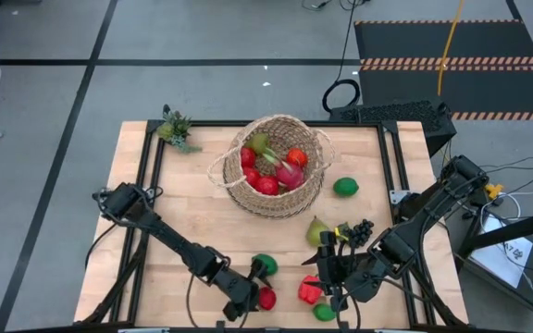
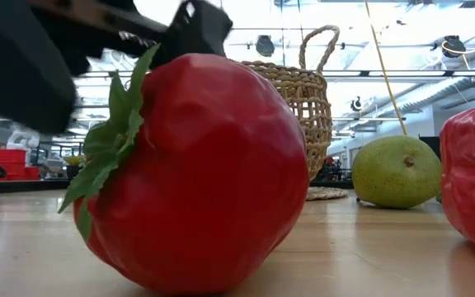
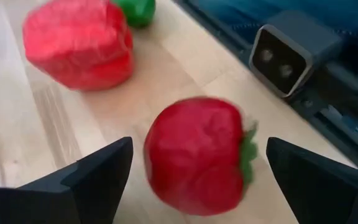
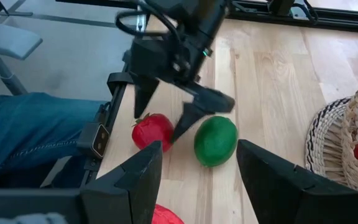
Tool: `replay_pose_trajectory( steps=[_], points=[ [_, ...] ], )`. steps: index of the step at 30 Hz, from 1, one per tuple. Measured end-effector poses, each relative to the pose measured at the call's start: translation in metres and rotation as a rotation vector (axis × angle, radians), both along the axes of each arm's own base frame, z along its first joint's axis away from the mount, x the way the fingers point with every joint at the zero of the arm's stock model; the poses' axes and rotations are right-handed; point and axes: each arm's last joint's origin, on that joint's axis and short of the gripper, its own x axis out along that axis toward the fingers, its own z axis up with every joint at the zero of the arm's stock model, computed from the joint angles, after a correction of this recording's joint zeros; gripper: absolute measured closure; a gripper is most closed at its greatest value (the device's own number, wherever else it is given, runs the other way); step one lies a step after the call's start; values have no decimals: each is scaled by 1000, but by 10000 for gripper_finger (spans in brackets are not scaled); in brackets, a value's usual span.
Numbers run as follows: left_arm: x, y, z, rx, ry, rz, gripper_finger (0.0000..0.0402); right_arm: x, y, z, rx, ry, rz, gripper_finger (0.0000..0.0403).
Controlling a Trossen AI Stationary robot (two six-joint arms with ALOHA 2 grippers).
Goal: Build produce basket
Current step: Put the red tomato into the basket
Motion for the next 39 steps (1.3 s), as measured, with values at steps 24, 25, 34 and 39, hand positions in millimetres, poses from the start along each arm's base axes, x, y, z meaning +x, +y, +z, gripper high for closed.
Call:
replay_pose_trajectory(
  steps=[24,25,34,39],
  points=[
    [8,8,-7,-21,25,-46,72,0,0,0,0,3,-2,202],
    [8,9,-7,-17,25,-47,82,0,0,0,0,4,-2,202],
    [8,10,-7,6,12,-69,150,0,0,0,-2,5,-2,202],
    [7,10,-2,6,8,-71,139,0,0,0,-2,5,-2,202]
  ],
)
